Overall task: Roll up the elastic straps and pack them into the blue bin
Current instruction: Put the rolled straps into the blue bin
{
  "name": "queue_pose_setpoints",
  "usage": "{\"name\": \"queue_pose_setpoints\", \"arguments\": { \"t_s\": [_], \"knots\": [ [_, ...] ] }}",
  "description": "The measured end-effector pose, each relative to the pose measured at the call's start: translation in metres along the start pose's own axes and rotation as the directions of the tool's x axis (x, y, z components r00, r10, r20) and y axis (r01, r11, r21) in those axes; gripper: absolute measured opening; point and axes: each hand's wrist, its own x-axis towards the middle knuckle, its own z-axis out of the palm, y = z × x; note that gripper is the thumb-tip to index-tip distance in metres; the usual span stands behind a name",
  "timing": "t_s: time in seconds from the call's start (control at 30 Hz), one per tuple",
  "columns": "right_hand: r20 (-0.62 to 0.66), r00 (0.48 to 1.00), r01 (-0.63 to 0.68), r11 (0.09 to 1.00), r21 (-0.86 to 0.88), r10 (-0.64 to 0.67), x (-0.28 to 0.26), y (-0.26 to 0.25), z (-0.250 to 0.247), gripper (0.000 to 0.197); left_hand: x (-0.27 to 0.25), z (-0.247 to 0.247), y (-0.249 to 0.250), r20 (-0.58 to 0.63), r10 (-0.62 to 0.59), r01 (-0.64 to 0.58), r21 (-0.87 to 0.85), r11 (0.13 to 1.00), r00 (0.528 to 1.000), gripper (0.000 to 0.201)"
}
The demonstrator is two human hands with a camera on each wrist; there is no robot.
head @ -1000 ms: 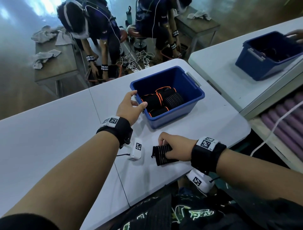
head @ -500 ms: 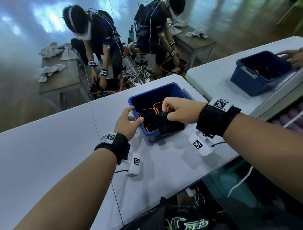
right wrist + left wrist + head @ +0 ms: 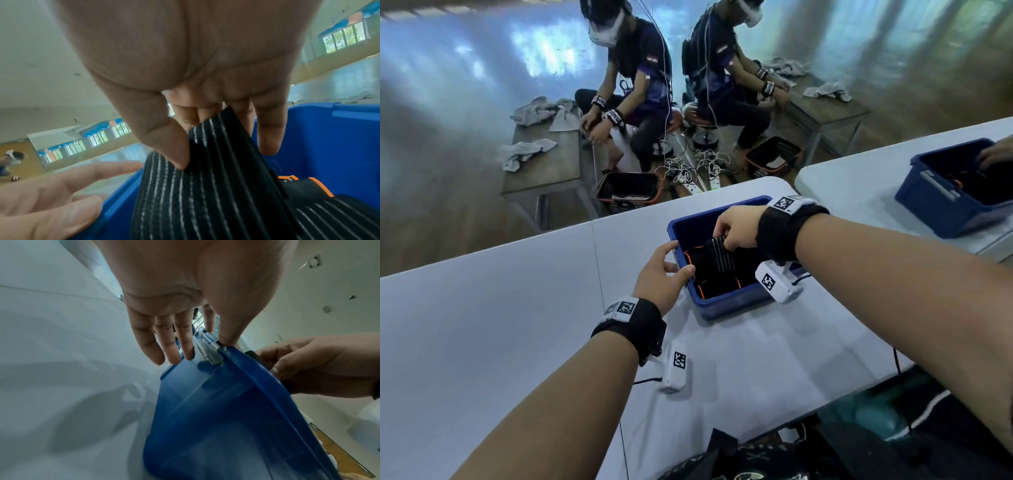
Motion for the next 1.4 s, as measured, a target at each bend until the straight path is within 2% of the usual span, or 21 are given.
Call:
{"name": "queue_pose_setpoints", "arguments": {
  "t_s": [0.2, 0.4, 0.57, 0.77, 0.9, 1.03, 1.17, 1.23, 1.3, 1.4],
  "knots": [
    [0.19, 0.982, 0.044, 0.985, -0.168, -0.011, 0.034, -0.013, 0.01, 0.026, -0.002, 0.003, 0.001, -0.019, -0.016, 0.016, -0.009, 1.0, 1.0, 0.057],
    [0.279, 0.96, 0.115, 0.95, -0.292, -0.03, 0.055, -0.021, 0.022, 0.029, -0.006, 0.006, 0.004, -0.048, -0.043, 0.042, -0.032, 0.999, 0.998, 0.052],
    [0.293, 0.954, 0.166, 0.924, -0.343, -0.063, 0.065, -0.02, 0.027, 0.032, -0.012, 0.007, 0.007, -0.076, -0.072, 0.068, -0.055, 0.996, 0.994, 0.052],
    [0.282, 0.956, 0.18, 0.924, -0.336, -0.084, 0.073, -0.014, 0.034, 0.023, -0.014, 0.011, 0.014, -0.107, -0.084, 0.082, -0.016, 0.996, 0.991, 0.051],
    [0.281, 0.953, 0.194, 0.936, -0.293, -0.11, 0.07, -0.015, 0.028, 0.027, -0.016, 0.014, 0.017, -0.141, -0.096, 0.097, -0.002, 0.995, 0.985, 0.05],
    [0.238, 0.965, 0.204, 0.885, -0.418, -0.111, 0.075, -0.012, 0.025, 0.023, -0.019, 0.018, 0.021, -0.167, -0.105, 0.107, 0.006, 0.994, 0.98, 0.048],
    [0.235, 0.965, 0.209, 0.885, -0.415, -0.118, 0.071, -0.003, 0.012, 0.032, -0.02, 0.02, 0.024, -0.184, -0.119, 0.12, -0.004, 0.993, 0.976, 0.047],
    [0.233, 0.963, 0.223, 0.888, -0.402, -0.136, 0.063, 0.011, 0.001, 0.028, -0.02, 0.021, 0.024, -0.19, -0.123, 0.123, -0.01, 0.992, 0.974, 0.046],
    [0.179, 0.977, 0.17, 0.936, -0.307, -0.118, 0.053, 0.032, -0.012, 0.028, -0.021, 0.022, 0.025, -0.195, -0.116, 0.116, -0.012, 0.993, 0.974, 0.046],
    [0.158, 0.985, 0.109, 0.955, -0.275, -0.068, 0.045, 0.056, -0.022, 0.018, -0.022, 0.024, 0.025, -0.194, -0.114, 0.113, -0.018, 0.993, 0.974, 0.045]
  ]
}}
